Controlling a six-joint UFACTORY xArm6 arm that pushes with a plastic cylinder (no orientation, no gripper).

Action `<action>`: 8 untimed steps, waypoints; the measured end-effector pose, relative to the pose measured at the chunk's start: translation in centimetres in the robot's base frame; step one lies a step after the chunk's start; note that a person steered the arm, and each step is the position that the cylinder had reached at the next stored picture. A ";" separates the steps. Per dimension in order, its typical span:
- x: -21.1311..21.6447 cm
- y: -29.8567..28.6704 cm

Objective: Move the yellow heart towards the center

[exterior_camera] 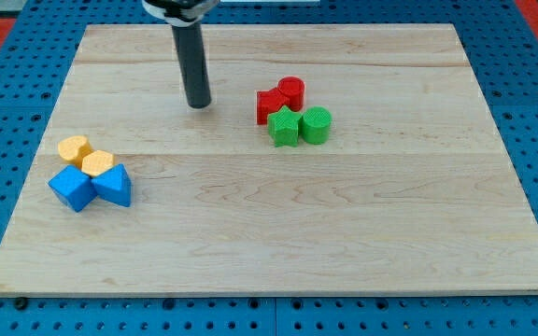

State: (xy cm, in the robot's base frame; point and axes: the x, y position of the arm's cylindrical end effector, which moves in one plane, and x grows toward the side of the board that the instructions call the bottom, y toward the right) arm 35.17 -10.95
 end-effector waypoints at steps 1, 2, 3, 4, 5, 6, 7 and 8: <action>-2.2 -4.7; -4.1 -7.3; -3.0 -14.6; -1.2 -19.3; 1.0 -19.6; 3.2 -19.5; 4.9 -19.6; 7.3 -18.9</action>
State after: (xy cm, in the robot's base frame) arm 42.51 -29.82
